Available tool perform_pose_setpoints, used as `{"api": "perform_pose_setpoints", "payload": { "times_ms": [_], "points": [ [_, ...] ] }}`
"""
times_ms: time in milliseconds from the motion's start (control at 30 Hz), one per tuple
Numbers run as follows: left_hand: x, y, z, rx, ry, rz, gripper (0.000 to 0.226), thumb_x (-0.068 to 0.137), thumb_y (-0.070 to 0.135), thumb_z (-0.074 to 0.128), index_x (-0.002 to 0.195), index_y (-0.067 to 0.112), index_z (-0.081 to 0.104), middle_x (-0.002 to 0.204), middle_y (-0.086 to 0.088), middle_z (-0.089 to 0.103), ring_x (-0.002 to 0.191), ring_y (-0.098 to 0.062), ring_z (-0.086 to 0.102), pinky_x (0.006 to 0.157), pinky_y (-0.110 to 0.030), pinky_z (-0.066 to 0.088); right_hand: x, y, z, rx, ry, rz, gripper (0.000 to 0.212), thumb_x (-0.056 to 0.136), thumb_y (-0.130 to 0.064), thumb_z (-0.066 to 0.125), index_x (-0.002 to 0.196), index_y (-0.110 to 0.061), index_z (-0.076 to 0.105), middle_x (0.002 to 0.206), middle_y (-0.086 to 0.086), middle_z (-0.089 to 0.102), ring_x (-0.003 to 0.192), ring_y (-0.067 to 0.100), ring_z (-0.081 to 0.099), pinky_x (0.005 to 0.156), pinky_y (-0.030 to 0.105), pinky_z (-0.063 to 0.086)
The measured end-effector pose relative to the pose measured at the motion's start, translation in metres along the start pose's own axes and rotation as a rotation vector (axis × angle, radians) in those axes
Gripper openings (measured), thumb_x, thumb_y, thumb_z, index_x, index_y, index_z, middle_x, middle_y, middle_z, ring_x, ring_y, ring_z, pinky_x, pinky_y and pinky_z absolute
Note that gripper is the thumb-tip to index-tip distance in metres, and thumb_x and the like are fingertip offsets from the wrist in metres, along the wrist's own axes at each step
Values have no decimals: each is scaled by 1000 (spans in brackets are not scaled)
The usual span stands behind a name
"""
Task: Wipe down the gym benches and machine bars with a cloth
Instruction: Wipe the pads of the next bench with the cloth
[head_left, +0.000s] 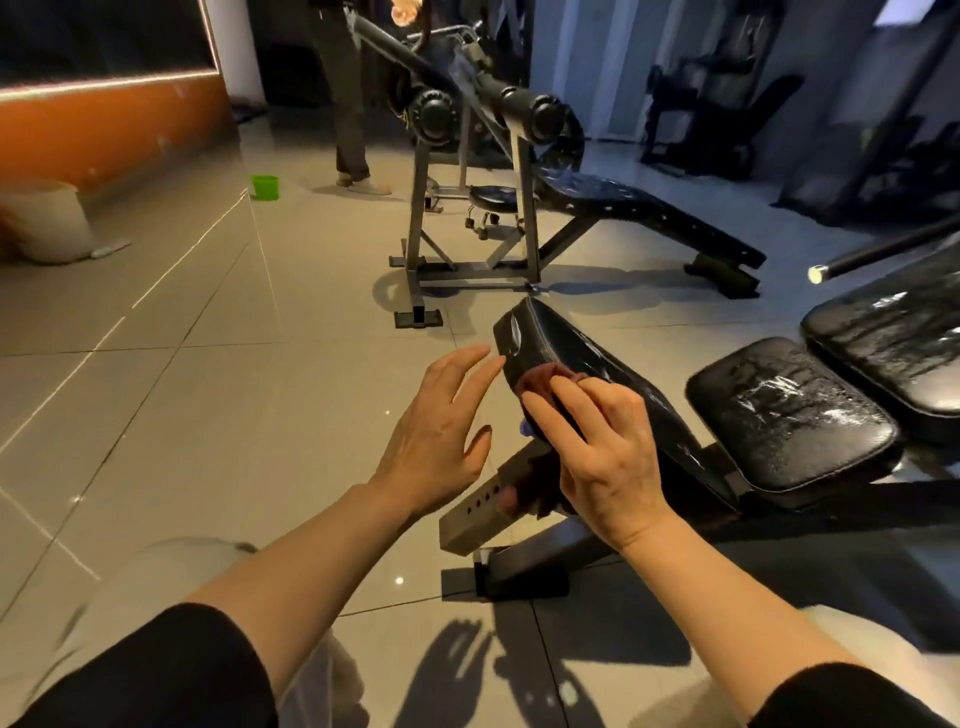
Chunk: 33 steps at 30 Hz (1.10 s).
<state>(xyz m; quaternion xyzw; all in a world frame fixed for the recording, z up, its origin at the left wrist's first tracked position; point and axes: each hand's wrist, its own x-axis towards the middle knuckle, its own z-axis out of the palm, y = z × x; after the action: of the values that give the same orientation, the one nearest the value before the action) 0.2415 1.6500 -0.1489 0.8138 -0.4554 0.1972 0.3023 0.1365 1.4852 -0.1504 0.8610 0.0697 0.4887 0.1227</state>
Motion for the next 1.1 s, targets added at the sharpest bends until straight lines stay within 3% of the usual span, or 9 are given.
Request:
{"api": "perform_pose_setpoints", "payload": {
  "times_ms": [100,200,367,433,667,767,900,1000,1100],
  "points": [
    [6,-11,-8,-43,-81,30,71,84,20,70,146,21,36,151,-3,33,137,-17,28,107,-27,30,14,-23,-3,-9,11,160,28,98,-15,44,122,-11,58,118,15,64,109,31,50,87,46,50],
    [14,-17,-17,-66,-144,63,70,86,20,69,147,22,34,152,-2,32,138,-18,28,109,-30,31,33,-42,-12,-21,-30,255,49,106,-23,22,115,-8,68,114,14,67,110,29,48,88,46,51],
    [36,-28,-21,-97,-243,97,72,89,21,65,149,21,25,154,0,24,139,-16,24,107,-21,23,29,-60,-19,-86,-102,395,33,87,-16,51,114,-7,68,118,14,66,117,30,46,85,46,52],
    [43,-34,-17,-137,-255,119,72,89,20,64,149,21,25,154,0,23,140,-15,23,109,-22,24,34,-67,-15,-135,-107,448,40,78,-9,60,118,-6,67,119,14,66,118,30,46,87,45,52],
    [57,-72,-2,-324,-251,250,70,86,16,66,147,18,33,151,0,31,137,-16,27,108,-28,33,85,-76,21,-304,-133,579,46,80,-6,60,126,-7,59,119,11,65,116,27,46,89,45,50],
    [74,-88,1,-377,-250,325,68,87,16,66,147,18,35,151,-1,33,138,-17,26,111,-29,29,81,-83,23,-367,-129,590,39,83,-8,61,122,-5,59,121,12,63,116,28,48,90,43,49],
    [91,-108,11,-399,-271,487,68,88,17,66,148,21,34,154,3,32,143,-14,19,107,-22,20,71,-100,27,-456,-69,711,51,77,-3,68,127,-1,59,129,16,61,124,30,48,103,42,44],
    [102,-120,20,-467,-272,576,66,85,11,69,144,19,42,150,1,39,142,-16,24,111,-29,26,87,-102,51,-520,-136,737,52,78,-2,71,129,0,58,129,17,61,125,32,52,106,48,44],
    [117,-130,25,-539,-271,650,61,83,8,70,139,16,49,144,-1,48,138,-19,34,111,-36,34,107,-96,67,-581,-261,649,47,80,-1,65,127,-2,61,129,16,62,123,32,56,111,43,38]
  ]
}}
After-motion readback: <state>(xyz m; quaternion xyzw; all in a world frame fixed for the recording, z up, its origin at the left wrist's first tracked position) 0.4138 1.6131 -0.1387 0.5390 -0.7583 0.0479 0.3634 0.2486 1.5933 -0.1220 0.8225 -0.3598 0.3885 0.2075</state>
